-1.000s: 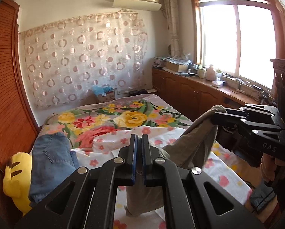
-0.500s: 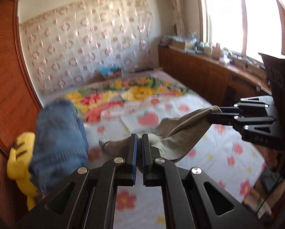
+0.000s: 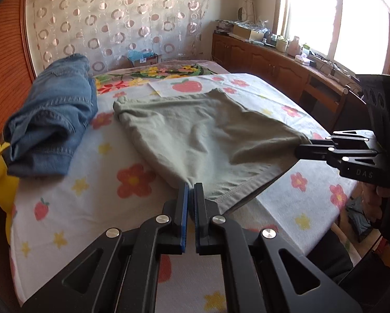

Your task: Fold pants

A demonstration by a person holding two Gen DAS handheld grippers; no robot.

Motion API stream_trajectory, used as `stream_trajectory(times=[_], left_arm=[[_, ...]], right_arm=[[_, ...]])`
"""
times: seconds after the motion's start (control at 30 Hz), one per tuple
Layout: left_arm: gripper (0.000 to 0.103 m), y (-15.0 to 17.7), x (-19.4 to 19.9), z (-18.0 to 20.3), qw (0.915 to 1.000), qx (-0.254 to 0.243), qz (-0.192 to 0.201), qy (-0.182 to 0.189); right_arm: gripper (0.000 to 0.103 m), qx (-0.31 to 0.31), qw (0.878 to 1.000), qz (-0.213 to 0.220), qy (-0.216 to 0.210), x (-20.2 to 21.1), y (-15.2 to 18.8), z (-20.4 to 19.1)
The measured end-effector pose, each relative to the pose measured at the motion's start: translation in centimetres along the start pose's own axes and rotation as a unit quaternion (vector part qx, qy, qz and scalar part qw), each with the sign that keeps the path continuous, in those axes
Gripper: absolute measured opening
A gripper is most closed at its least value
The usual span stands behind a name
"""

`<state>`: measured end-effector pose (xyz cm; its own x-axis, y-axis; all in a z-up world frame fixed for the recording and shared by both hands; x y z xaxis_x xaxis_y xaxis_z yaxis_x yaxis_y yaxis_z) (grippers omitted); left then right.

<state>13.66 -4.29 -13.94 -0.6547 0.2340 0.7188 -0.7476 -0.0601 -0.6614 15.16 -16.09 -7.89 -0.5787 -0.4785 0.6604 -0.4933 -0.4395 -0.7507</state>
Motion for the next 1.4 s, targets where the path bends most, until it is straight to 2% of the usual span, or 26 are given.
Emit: stream_trajectory(times=[0.27, 0.4, 0.63, 0.83, 0.87, 1.0, 1.13, 1.2, 1.4], left_arm=[[0.005, 2.3, -0.2, -0.8, 0.9997, 0.018, -0.016, 0.004], [0.005, 2.5, 0.8, -0.4, 0.9996, 0.022, -0.011, 0.012], [0.005, 3.5, 0.4, -0.5, 0.9995, 0.022, -0.018, 0.011], [0.006, 3.4, 0.4, -0.6, 0.9996, 0.022, -0.016, 0.011], [0.01, 3.4, 0.4, -0.6, 0.9996, 0.022, -0.016, 0.012], [0.039, 3.2, 0.1, -0.7, 0.9997, 0.02, -0.014, 0.006], [0.055, 3.1, -0.5, -1.2, 0.9995, 0.027, -0.018, -0.002], [0.078, 2.9, -0.7, -1.7, 0.9993, 0.036, -0.013, -0.004], [0.08, 2.8, -0.9, -2.7, 0.9984, 0.053, -0.003, -0.018]], right_arm=[[0.013, -0.018, 1.0, -0.003, -0.006, 0.9, 2.3, -1.2], [0.013, -0.018, 1.0, 0.0, 0.0, 1.8, 2.9, -1.5], [0.013, -0.03, 0.999, -0.015, 0.003, 0.9, 3.9, -1.0], [0.019, -0.025, 0.999, -0.016, 0.014, 1.5, 3.9, -0.9], [0.02, -0.024, 0.999, -0.015, 0.017, 1.6, 4.0, -0.9], [0.023, -0.023, 0.999, -0.011, 0.024, 2.3, 4.2, -0.6], [0.032, -0.024, 0.999, -0.006, 0.029, 2.5, 4.2, -0.3], [0.037, -0.026, 0.999, -0.007, 0.032, 2.4, 4.2, -0.2], [0.037, -0.026, 0.999, -0.006, 0.032, 2.0, 4.0, -0.3]])
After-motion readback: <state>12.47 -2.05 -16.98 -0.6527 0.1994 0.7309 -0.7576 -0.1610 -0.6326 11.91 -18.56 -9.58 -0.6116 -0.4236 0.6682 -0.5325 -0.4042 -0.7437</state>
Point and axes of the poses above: each gripper's, at about its wrist camera, not at the fingertips, and x roughly against the way its jaws point, z to its right, y to its underside, the point moved 9 cm from there along -x, roughly the way its jaws point, and after that the axes turned 14 degrees about x, right-handed, at the moved point
